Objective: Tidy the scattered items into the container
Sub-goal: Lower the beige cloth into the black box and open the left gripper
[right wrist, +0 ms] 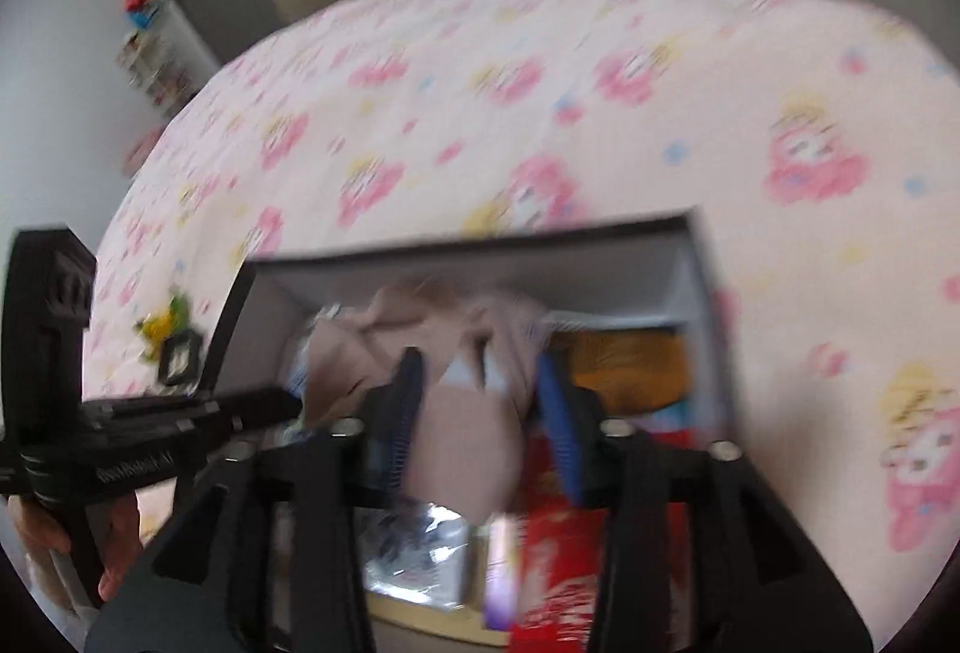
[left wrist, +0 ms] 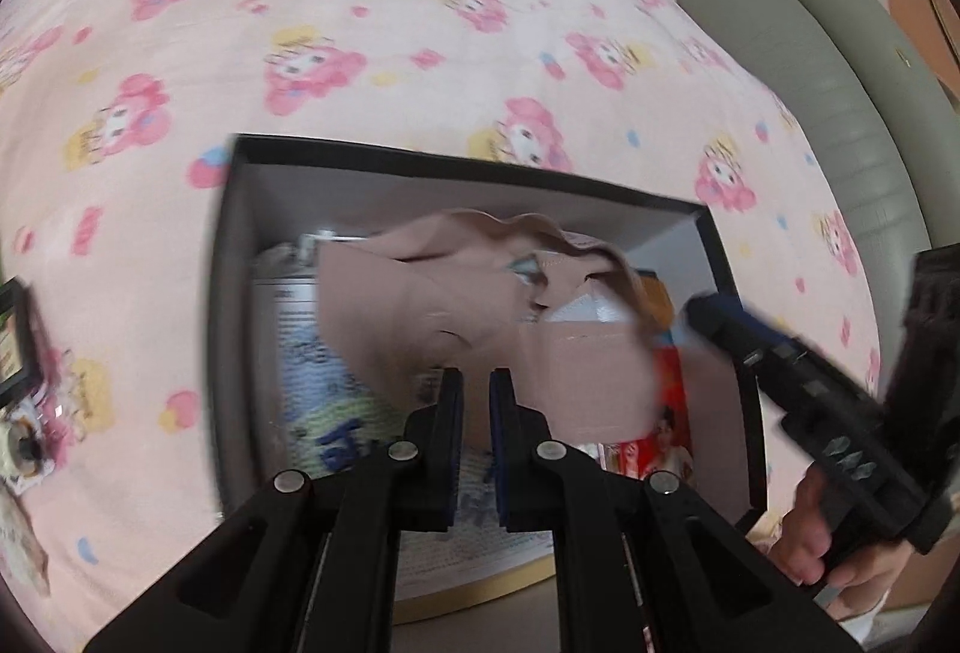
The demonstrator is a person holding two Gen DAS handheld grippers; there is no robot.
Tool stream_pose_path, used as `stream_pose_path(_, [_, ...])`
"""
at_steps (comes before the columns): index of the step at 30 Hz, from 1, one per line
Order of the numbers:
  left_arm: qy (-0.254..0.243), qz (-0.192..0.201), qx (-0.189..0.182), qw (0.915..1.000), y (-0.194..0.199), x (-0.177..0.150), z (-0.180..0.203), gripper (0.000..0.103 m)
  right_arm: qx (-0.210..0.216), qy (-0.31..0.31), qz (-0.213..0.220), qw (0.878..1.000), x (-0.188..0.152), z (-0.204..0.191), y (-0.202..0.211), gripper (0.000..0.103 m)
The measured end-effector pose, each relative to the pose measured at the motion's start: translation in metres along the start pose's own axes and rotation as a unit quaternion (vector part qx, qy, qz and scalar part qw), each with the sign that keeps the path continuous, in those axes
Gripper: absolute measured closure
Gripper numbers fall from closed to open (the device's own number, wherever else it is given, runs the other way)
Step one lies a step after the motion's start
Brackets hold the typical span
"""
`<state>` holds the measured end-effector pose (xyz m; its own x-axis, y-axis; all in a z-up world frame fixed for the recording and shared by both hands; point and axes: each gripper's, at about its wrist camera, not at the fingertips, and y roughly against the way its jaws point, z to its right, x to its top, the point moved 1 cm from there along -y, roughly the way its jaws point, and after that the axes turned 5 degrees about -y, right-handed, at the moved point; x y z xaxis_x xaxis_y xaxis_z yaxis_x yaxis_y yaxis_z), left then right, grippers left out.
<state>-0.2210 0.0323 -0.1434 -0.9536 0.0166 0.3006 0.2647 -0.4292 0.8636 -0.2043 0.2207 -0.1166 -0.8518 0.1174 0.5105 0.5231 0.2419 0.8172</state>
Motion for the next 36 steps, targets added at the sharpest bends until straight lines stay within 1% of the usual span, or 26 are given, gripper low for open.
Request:
stream_pose_path(1, [0.002,-0.004,0.001,1.0,-0.005,0.002,0.002,0.097,-0.014,0.006,0.012,1.0,0.002,0.002,0.005,0.055])
stream_pose_path(3, [0.008,-0.013,0.005,0.9999,-0.018,0.009,0.004,0.097,-0.022,0.013,0.012,1.0,0.005,0.003,0.003,0.055])
stream_pose_path(5, [0.024,-0.031,0.026,0.9989,-0.035,0.013,0.001,0.097,0.004,0.006,-0.019,1.0,0.003,0.004,-0.01,0.055])
stream_pose_path(7, [0.052,-0.056,0.049,0.9959,-0.049,0.014,-0.008,0.097,0.028,-0.003,-0.053,0.998,0.0,0.004,-0.025,0.055])
stream_pose_path(8, [0.067,-0.061,0.059,0.9941,-0.052,0.014,-0.015,0.097,0.037,-0.005,-0.067,0.997,-0.001,0.004,-0.032,0.055])
stream_pose_path(10, [0.092,-0.051,0.078,0.9914,-0.049,0.012,-0.028,0.097,0.039,-0.004,-0.084,0.996,-0.004,0.001,-0.043,0.055])
stream_pose_path(12, [0.109,-0.025,0.115,0.9871,-0.035,0.011,-0.038,0.097,0.028,0.004,-0.078,0.997,-0.005,-0.002,-0.044,0.055])
stream_pose_path(13, [0.113,-0.016,0.119,0.9863,-0.029,0.01,-0.039,0.097,0.02,0.01,-0.071,0.997,-0.004,-0.003,-0.043,0.055])
stream_pose_path(14, [0.116,-0.009,0.116,0.9864,-0.023,0.009,-0.038,0.097,0.006,0.018,-0.063,0.998,-0.003,-0.004,-0.041,0.055])
stream_pose_path(15, [0.115,-0.001,0.108,0.9874,-0.018,0.008,-0.035,0.096,-0.017,0.032,-0.054,0.998,-0.003,-0.007,-0.04,0.055])
stream_pose_path(16, [0.111,0.003,0.099,0.9889,-0.014,0.007,-0.032,0.096,-0.057,0.059,-0.039,0.996,-0.003,-0.011,-0.039,0.055])
stream_pose_path(17, [0.103,0.002,0.088,0.9908,-0.012,0.006,-0.027,0.096,-0.083,0.083,-0.026,0.993,-0.003,-0.016,-0.037,0.055])
stream_pose_path(18, [0.093,-0.005,0.073,0.993,-0.011,0.003,-0.022,0.096,-0.089,0.096,-0.023,0.991,-0.005,-0.018,-0.036,0.055])
stream_pose_path(20, [0.077,-0.035,0.035,0.9959,-0.016,-0.005,-0.014,0.095,-0.067,0.097,-0.037,0.992,-0.006,-0.018,-0.037,0.055])
stream_pose_path(21, [0.068,-0.054,0.023,0.996,-0.022,-0.01,-0.01,0.095,-0.053,0.091,-0.048,0.993,-0.006,-0.016,-0.039,0.055])
stream_pose_path(23, [0.046,-0.08,0.015,0.9956,-0.034,-0.019,-0.002,0.095,-0.044,0.08,-0.062,0.994,-0.005,-0.013,-0.043,0.055])
stream_pose_path(24, [0.033,-0.091,0.018,0.9952,-0.041,-0.022,0.002,0.095,-0.049,0.079,-0.064,0.994,-0.004,-0.011,-0.046,0.055])
stream_pose_path(26, [0.029,-0.102,0.029,0.994,-0.055,-0.021,0.002,0.095,-0.055,0.073,-0.066,0.994,-0.003,-0.009,-0.049,0.055])
stream_pose_path(28, [0.049,-0.093,0.03,0.994,-0.059,-0.013,-0.006,0.095,-0.046,0.067,-0.072,0.994,-0.004,-0.008,-0.053,0.055])
stream_pose_path(29, [0.06,-0.078,0.043,0.9942,-0.056,-0.008,-0.011,0.095,-0.042,0.065,-0.075,0.994,-0.005,-0.008,-0.053,0.055])
stream_pose_path(31, [0.086,-0.047,0.085,0.9916,-0.047,0.0,-0.024,0.095,-0.043,0.068,-0.079,0.994,-0.006,-0.008,-0.056,0.055])
stream_pose_path(32, [0.106,-0.035,0.081,0.9904,-0.042,0.0,-0.032,0.095,-0.044,0.068,-0.082,0.993,-0.007,-0.008,-0.058,0.054])
stream_pose_path(33, [0.126,-0.031,0.056,0.99,-0.038,-0.001,-0.039,0.095,-0.041,0.068,-0.088,0.993,-0.007,-0.008,-0.059,0.054])
stream_pose_path(34, [0.133,-0.036,0.031,0.9899,-0.037,-0.004,-0.043,0.095,-0.031,0.066,-0.096,0.993,-0.009,-0.009,-0.061,0.054])
stream_pose_path(35, [0.131,-0.043,0.019,0.9903,-0.037,-0.008,-0.044,0.095,-0.015,0.064,-0.107,0.992,-0.01,-0.01,-0.064,0.054])
stream_pose_path(36, [0.124,-0.049,0.018,0.9909,-0.037,-0.011,-0.044,0.095,0.011,0.059,-0.122,0.991,-0.012,-0.013,-0.067,0.054])
